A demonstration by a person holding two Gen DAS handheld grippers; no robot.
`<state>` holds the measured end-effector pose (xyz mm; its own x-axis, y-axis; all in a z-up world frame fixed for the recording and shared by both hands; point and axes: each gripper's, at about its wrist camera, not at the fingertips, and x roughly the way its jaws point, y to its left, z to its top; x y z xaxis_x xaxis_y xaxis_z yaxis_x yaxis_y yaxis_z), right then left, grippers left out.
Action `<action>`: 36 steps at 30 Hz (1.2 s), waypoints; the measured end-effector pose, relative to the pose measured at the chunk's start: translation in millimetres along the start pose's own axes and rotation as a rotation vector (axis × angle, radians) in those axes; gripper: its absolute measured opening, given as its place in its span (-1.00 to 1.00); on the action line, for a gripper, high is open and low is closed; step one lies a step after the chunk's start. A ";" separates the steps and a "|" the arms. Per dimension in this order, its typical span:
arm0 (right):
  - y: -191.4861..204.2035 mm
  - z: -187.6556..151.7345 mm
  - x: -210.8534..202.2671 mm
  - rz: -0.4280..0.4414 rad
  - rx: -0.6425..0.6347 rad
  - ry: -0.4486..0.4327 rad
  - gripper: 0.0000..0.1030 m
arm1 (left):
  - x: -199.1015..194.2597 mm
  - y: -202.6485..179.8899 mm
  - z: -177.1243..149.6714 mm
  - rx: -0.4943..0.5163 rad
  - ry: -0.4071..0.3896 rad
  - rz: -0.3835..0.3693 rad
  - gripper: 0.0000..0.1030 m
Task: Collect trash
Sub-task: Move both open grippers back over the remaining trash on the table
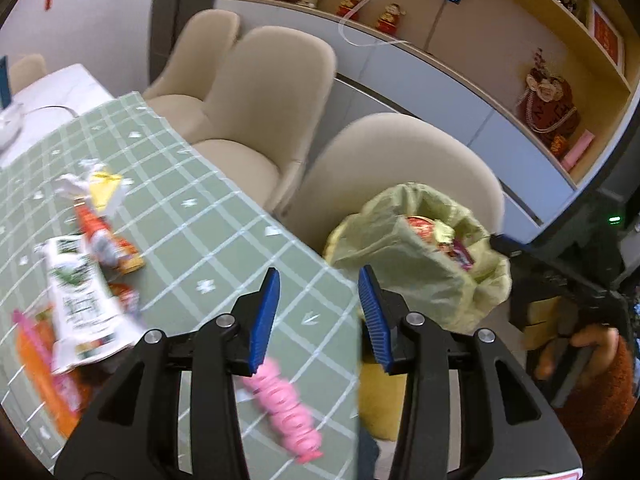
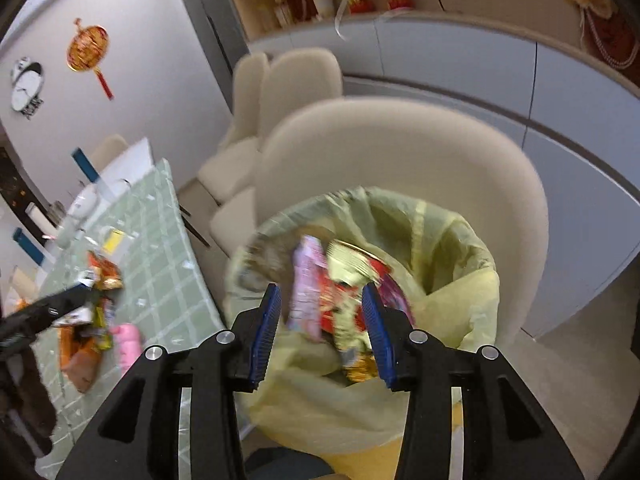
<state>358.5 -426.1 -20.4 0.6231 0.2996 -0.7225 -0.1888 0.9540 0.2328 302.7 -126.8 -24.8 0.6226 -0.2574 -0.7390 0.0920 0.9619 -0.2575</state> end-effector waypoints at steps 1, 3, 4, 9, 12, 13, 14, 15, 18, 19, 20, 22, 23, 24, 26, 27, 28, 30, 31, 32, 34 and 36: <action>9.6 0.3 -3.7 0.015 -0.008 -0.018 -0.16 | -5.6 5.8 -3.3 -0.004 -0.006 0.019 -0.24; 25.5 -0.7 -16.9 0.059 -0.033 -0.057 -0.05 | -18.7 18.7 -8.7 -0.017 -0.021 0.052 -0.24; 38.2 -1.4 -21.8 0.082 -0.055 -0.069 -0.05 | -26.1 24.9 -11.6 -0.022 -0.031 0.070 -0.24; 101.4 -11.1 -25.2 0.131 -0.184 -0.065 -0.05 | -68.6 67.9 -27.7 -0.041 -0.086 0.196 -0.23; 132.9 -21.4 -20.8 0.140 -0.243 -0.055 -0.04 | -90.0 100.3 -35.6 -0.093 -0.106 0.261 -0.23; 139.6 -25.2 -19.6 0.151 -0.253 -0.045 -0.04 | -95.1 109.4 -37.8 -0.112 -0.110 0.275 -0.23; 148.2 -29.5 -16.5 0.175 -0.261 -0.033 -0.04 | -100.4 118.3 -40.2 -0.132 -0.115 0.288 -0.23; 154.2 -33.6 -15.1 0.193 -0.268 -0.026 -0.04 | -106.7 129.2 -43.4 -0.156 -0.122 0.304 -0.23; 177.2 -43.1 -4.7 0.211 -0.295 -0.001 -0.04 | -116.4 151.4 -51.2 -0.192 -0.132 0.340 -0.22; 185.3 -46.2 -1.5 0.219 -0.305 0.011 -0.04 | -117.2 156.4 -52.6 -0.199 -0.129 0.347 -0.22; 189.7 -48.5 -0.9 0.224 -0.312 0.016 -0.04 | -117.2 160.7 -54.2 -0.206 -0.125 0.352 -0.22; 198.2 -52.8 1.1 0.226 -0.329 0.021 -0.04 | -117.0 171.8 -59.0 -0.219 -0.117 0.359 -0.22; 202.6 -55.3 1.9 0.220 -0.339 0.021 -0.04 | -117.7 175.6 -60.6 -0.223 -0.116 0.359 -0.22; 205.1 -57.0 2.5 0.213 -0.345 0.020 -0.04 | -116.4 180.0 -62.9 -0.231 -0.113 0.357 -0.22; 206.9 -60.1 5.0 0.199 -0.350 0.030 -0.04 | -112.8 188.3 -66.2 -0.257 -0.105 0.341 -0.22; 205.9 -61.1 5.2 0.192 -0.349 0.034 -0.04 | -111.0 191.5 -67.9 -0.271 -0.101 0.334 -0.22; 205.0 -62.3 6.2 0.181 -0.348 0.036 -0.04 | -108.7 192.5 -69.7 -0.283 -0.097 0.329 -0.22; 202.3 -63.1 6.8 0.162 -0.337 0.034 -0.04 | -106.3 195.9 -74.1 -0.299 -0.092 0.322 -0.22; 200.4 -63.2 6.9 0.162 -0.328 0.033 -0.04 | -106.2 197.6 -76.1 -0.299 -0.089 0.324 -0.22; 197.8 -63.3 7.8 0.162 -0.313 0.034 -0.04 | -105.5 198.8 -77.6 -0.298 -0.086 0.327 -0.22; 196.4 -64.1 10.1 0.154 -0.302 0.038 -0.04 | -104.2 202.1 -80.5 -0.293 -0.082 0.326 -0.22; 197.6 -65.6 13.2 0.134 -0.309 0.046 -0.04 | -99.7 205.3 -83.5 -0.292 -0.065 0.314 -0.22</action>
<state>279.6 -233.1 -26.6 0.5437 0.4163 -0.7288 -0.4927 0.8613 0.1244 194.6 88.6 -55.9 0.6337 0.0585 -0.7713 -0.3275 0.9236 -0.1990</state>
